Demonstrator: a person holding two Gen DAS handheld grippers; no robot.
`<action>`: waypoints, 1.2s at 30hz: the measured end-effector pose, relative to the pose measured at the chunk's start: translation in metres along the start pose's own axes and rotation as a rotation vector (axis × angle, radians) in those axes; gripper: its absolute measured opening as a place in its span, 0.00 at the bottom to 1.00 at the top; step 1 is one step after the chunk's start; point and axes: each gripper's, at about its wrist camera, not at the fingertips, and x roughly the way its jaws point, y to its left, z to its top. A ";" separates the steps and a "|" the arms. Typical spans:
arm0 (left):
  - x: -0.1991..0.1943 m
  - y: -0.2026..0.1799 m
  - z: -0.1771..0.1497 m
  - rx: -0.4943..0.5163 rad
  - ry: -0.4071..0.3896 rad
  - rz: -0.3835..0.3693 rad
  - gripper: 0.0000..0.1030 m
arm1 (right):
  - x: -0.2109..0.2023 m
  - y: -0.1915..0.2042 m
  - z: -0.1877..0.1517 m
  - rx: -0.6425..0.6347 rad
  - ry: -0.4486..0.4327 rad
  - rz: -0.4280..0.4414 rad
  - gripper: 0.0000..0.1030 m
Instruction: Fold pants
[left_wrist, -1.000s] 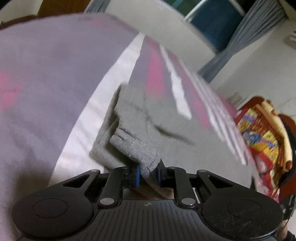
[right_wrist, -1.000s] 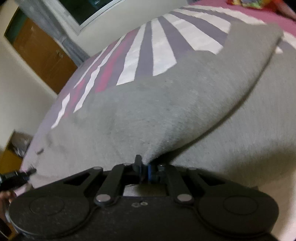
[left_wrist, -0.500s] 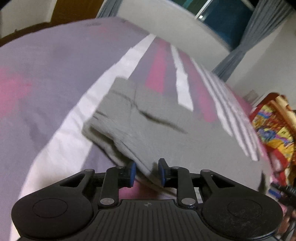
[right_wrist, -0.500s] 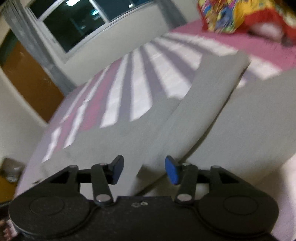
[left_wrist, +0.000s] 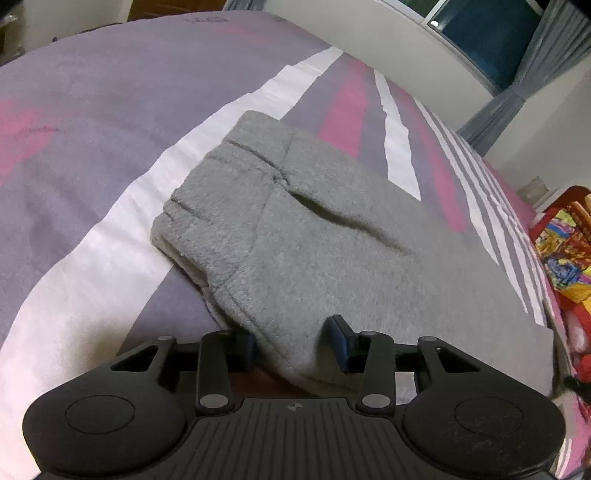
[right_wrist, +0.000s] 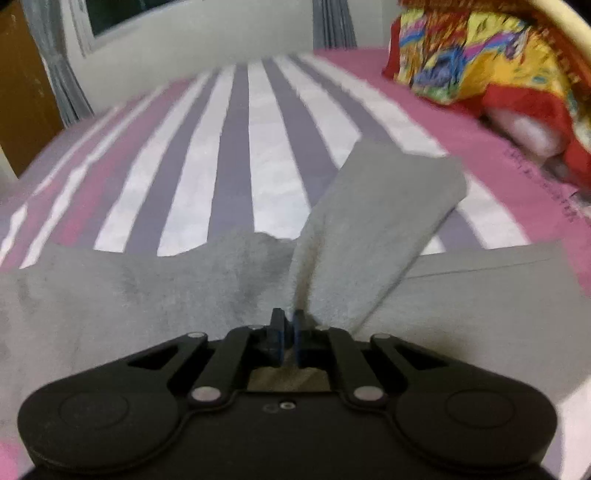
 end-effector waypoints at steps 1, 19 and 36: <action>0.000 0.000 0.001 0.003 0.001 -0.003 0.40 | -0.016 -0.007 -0.011 0.007 -0.019 0.002 0.04; 0.005 -0.005 0.001 0.019 0.009 0.006 0.40 | 0.007 -0.036 -0.013 -0.139 0.028 -0.062 0.04; 0.009 -0.003 0.000 0.033 0.006 -0.008 0.40 | -0.046 -0.060 -0.028 -0.262 -0.087 -0.022 0.36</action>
